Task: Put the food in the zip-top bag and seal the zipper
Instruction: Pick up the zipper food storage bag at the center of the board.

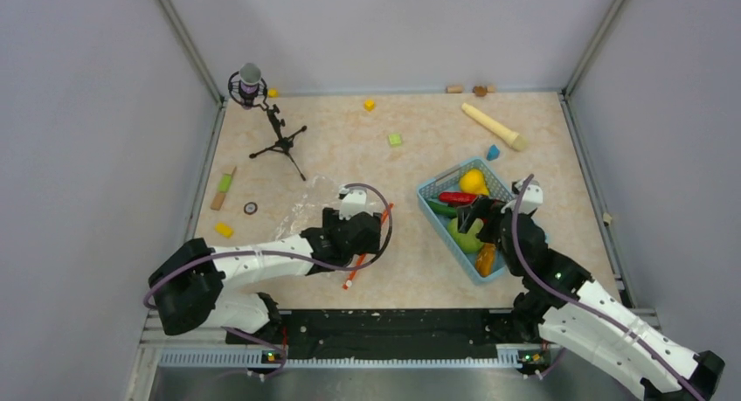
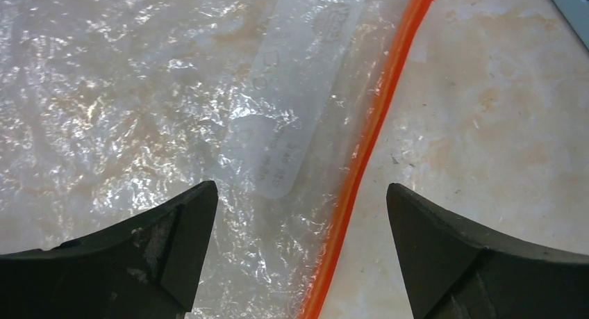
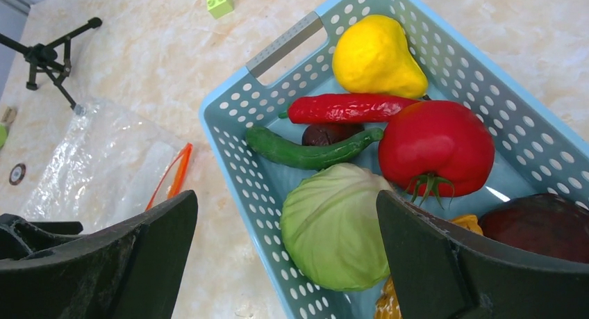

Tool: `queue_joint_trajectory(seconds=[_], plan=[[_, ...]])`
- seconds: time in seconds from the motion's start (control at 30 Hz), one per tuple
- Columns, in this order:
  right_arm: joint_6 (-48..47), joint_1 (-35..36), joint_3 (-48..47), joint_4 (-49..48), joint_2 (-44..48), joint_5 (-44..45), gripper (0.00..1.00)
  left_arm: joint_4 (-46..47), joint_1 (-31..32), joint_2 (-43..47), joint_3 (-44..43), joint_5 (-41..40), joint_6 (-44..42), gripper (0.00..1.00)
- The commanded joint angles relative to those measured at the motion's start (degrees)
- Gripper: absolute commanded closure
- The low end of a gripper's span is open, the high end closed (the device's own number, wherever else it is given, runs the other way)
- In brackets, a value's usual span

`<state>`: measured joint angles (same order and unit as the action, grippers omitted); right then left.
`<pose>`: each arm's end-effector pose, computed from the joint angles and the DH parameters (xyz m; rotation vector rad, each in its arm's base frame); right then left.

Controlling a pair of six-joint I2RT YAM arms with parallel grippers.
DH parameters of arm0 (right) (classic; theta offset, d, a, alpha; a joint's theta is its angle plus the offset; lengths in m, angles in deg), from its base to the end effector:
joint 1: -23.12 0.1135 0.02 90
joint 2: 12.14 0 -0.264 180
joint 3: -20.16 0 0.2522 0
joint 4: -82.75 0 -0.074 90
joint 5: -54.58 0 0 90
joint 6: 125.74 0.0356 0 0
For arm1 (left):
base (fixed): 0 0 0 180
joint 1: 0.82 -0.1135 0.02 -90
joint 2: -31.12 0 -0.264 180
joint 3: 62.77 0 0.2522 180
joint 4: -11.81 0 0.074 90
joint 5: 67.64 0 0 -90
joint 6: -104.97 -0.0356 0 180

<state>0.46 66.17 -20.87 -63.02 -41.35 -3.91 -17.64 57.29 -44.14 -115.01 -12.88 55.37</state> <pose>0.1098 0.0771 0.2542 0.2431 1.9061 0.3957 0.1483 -0.1995 0.1884 0.1072 2.2754 -0.1135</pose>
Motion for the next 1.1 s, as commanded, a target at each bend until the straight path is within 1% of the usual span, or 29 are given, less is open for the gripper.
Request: queue_joint_trajectory(seconds=[0.0, 0.13, 0.23, 0.3, 0.4, 0.53, 0.67, 0.77, 0.9, 0.97, 1.03, 1.07], plan=[[-1.6, -0.1, -1.0, -2.6, -2.8, -2.2, 0.01, 7.5, -0.1, -1.6, -2.3, 5.7, -3.9, 0.03], [-1.8, -0.2, -1.4, -2.6, -4.6, -2.6, 0.01, 8.4, -0.1, -4.2, -2.9, 6.7, -4.5, 0.06], [-1.9, -0.1, -1.6, -2.6, -5.1, -2.8, 0.01, 7.2, -0.1, -6.5, -4.0, 6.2, -4.5, 0.12], [-2.0, -0.1, -1.6, -2.7, -5.0, -2.7, 0.02, 6.1, -0.1, -7.7, -4.5, 3.9, -3.9, 0.20], [-1.8, -0.2, -1.4, -2.9, -5.1, -2.7, 0.02, 5.2, -0.1, -9.2, -5.2, 2.0, -3.9, 0.22], [-1.8, -0.2, -1.3, -2.9, -5.1, -3.0, 0.02, 6.5, -0.1, -10.8, -5.3, 3.3, -4.1, 0.23], [-1.9, -0.2, -1.4, -2.9, -5.1, -3.1, 0.02, 6.4, -0.1, -12.4, -6.0, 3.0, -4.1, 0.30], [-1.8, -0.2, -1.3, -2.9, -5.1, -3.0, 0.02, 6.3, -0.1, -12.9, -6.2, 2.9, -3.9, 0.42], [-1.8, -0.2, -1.2, -3.0, -5.2, -3.1, 0.02, 6.3, -0.2, -13.3, -6.8, 3.2, -3.6, 0.61], [-1.9, -0.2, -1.3, -3.2, -5.4, -3.2, 0.02, 6.2, -0.2, -13.2, -6.9, 3.3, -3.5, 0.77], [-1.9, -0.1, -1.1, -3.3, -5.5, -3.3, 0.02, 5.8, -0.2, -12.9, -7.0, 2.2, -3.0, 0.98], [-2.0, -0.1, -1.1, -3.4, -5.5, -3.4, 0.02, 5.2, -0.2, -12.5, -7.0, 1.5, -2.7, 1.00]])
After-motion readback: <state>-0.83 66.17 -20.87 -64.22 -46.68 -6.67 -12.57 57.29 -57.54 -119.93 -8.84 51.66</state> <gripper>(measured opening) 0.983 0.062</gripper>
